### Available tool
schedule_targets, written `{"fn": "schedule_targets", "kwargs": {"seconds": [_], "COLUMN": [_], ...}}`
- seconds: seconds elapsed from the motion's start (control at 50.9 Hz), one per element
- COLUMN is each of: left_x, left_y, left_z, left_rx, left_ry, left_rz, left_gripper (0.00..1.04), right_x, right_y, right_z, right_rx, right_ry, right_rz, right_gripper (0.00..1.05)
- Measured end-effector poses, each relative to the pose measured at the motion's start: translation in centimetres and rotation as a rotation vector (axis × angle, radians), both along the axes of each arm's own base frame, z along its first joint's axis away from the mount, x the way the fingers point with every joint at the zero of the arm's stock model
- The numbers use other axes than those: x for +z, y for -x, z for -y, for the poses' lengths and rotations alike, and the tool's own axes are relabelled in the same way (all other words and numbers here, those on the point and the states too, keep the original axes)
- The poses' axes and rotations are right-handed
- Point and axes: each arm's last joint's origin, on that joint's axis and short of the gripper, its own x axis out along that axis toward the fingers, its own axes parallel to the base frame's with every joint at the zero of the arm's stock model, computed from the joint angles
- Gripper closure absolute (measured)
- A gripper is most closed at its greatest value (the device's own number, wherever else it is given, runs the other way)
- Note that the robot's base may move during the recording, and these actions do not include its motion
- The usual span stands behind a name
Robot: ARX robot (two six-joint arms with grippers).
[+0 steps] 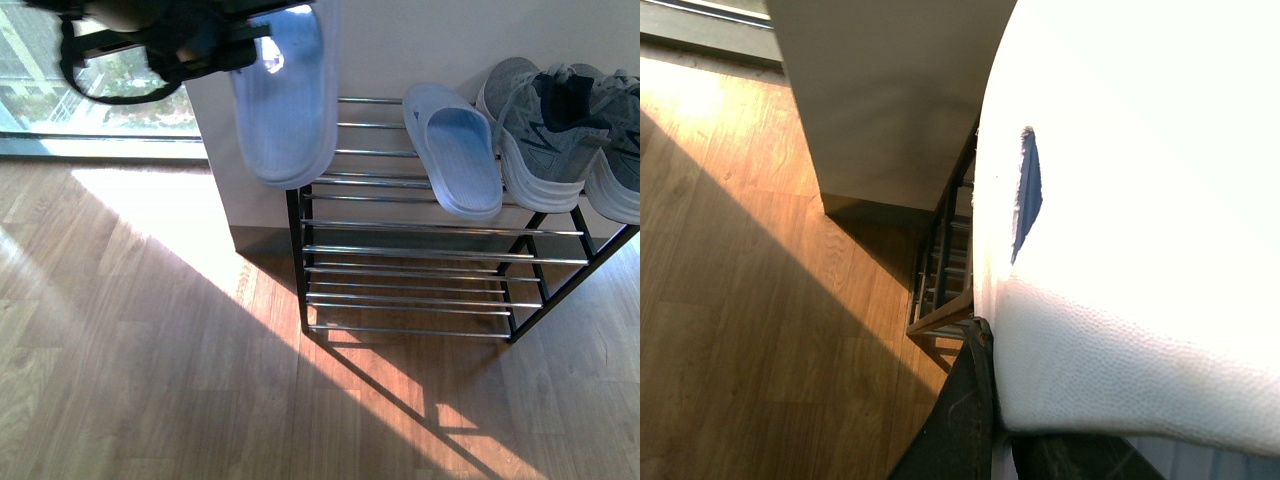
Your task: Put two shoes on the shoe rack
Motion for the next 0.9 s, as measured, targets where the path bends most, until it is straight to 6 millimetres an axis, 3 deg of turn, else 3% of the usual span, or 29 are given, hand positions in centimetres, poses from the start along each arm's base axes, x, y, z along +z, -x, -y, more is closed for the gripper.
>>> {"fn": "schedule_targets", "kwargs": {"seconds": [0.216, 0.531, 0.708, 0.905], "left_x": [-2.9, -6.8, -9.4, -11.3], "left_y": [-5.8, -11.8, -13.8, -14.4], "left_z": [4.2, 7.2, 8.2, 8.7], "left_rx": [-0.060, -0.093, -0.086, -0.090], "left_ry": [-0.063, -0.118, -0.166, -0.187], "left_rz": [-0.068, -0.152, -0.207, -0.249], "left_gripper": [1.03, 1.03, 1.03, 1.03], "right_x": [0.0, 0.0, -0.3, -0.3], "right_y": [0.6, 1.2, 2.4, 2.4], "right_z": [0.0, 0.0, 0.0, 0.0], "right_rx": [0.000, 0.000, 0.002, 0.000], "right_ry": [0.000, 0.000, 0.000, 0.000], "right_rz": [0.001, 0.001, -0.006, -0.005], "right_gripper": [1.03, 1.03, 1.03, 1.03]}}
